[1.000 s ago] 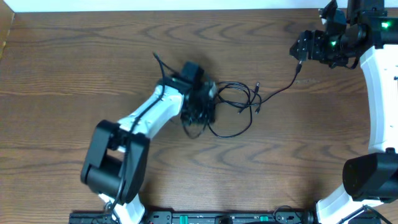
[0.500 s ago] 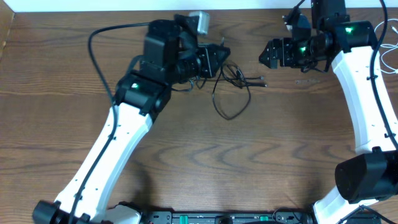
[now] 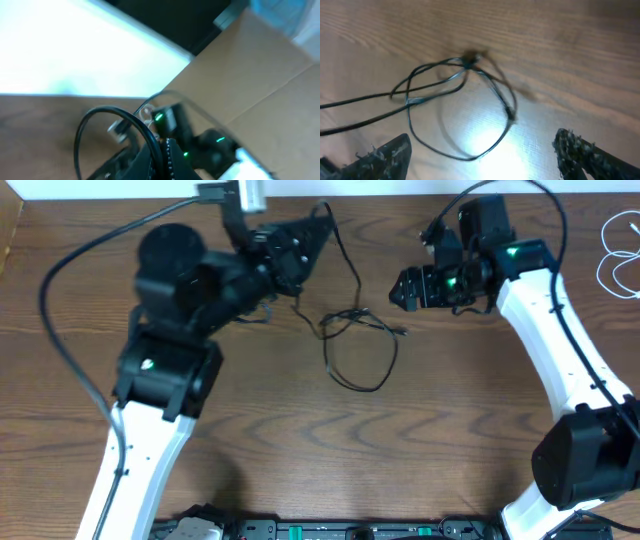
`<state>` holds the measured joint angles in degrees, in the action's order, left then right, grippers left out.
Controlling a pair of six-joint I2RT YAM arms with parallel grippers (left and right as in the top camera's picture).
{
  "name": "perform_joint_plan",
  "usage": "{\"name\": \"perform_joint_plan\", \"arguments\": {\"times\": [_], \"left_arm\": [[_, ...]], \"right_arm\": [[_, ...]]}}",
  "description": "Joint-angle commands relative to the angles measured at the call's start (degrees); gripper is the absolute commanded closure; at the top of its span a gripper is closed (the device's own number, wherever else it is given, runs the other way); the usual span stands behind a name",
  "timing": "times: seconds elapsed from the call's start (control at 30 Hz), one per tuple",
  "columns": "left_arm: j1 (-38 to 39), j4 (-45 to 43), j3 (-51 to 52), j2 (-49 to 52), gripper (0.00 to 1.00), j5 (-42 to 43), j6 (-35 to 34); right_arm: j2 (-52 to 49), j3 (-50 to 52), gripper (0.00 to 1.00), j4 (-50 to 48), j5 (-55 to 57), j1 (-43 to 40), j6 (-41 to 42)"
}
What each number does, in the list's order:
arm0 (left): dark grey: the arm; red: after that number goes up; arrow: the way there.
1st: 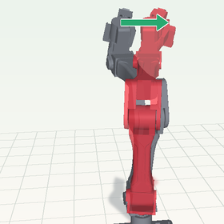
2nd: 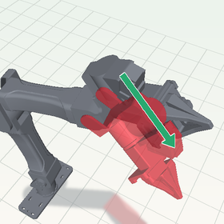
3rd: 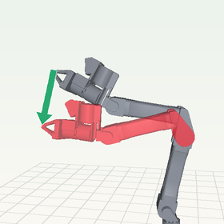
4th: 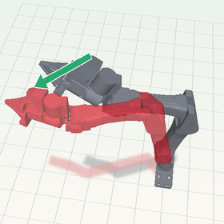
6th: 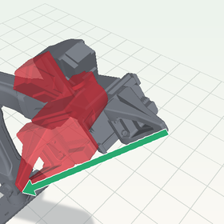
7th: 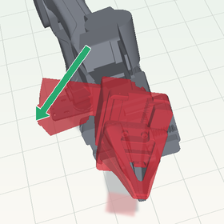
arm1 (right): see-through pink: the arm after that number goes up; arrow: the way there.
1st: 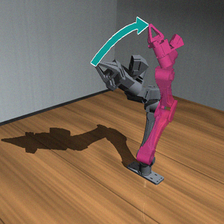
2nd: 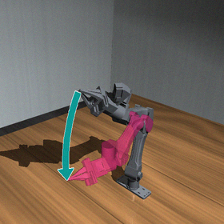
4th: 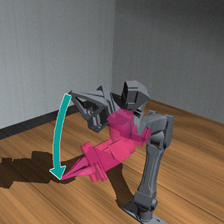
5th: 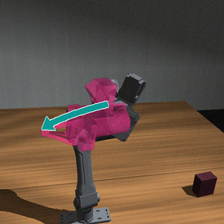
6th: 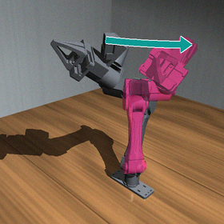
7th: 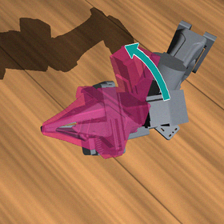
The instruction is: Untangle cables
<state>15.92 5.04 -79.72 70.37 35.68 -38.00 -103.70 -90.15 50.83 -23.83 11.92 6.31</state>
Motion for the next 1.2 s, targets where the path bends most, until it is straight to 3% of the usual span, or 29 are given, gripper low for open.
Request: {"name": "perform_joint_plan", "arguments": {"times": [0.0,0.43,0.53,0.7,0.97,1.17], "left_arm": [[-2.95,-2.45,-0.39,-3.34,0.93,1.22,-6.01],[-7.72,-14.51,-0.39,-4.59,0.92,1.22,-21.75],[-9.7,-14.6,-0.42,-4.7,0.92,1.29,-22.58],[-12.39,-13.33,-0.39,-4.5,0.92,3.8,-21.99],[-14.49,-0.04,-0.39,-4.46,0.93,3.98,-15.06],[-15.63,3.85,-0.39,-4.15,0.93,3.5,-9.18]], "right_arm": [[-0.5,3.13,0.11,-2.93,-0.85,0.31,0.52],[-2.32,16.11,0.1,-16.61,0.28,5.16,-0.83],[-3.61,18.4,0.17,-20.68,4.96,7.08,-0.83],[-6.86,19.1,0.38,-26.16,10.88,10.64,-4.79],[-14.12,19.08,0.49,-30.97,21.16,16.5,-6.38],[-16.0,19.08,0.79,-30.8,23.56,17.38,-6.38]]}}
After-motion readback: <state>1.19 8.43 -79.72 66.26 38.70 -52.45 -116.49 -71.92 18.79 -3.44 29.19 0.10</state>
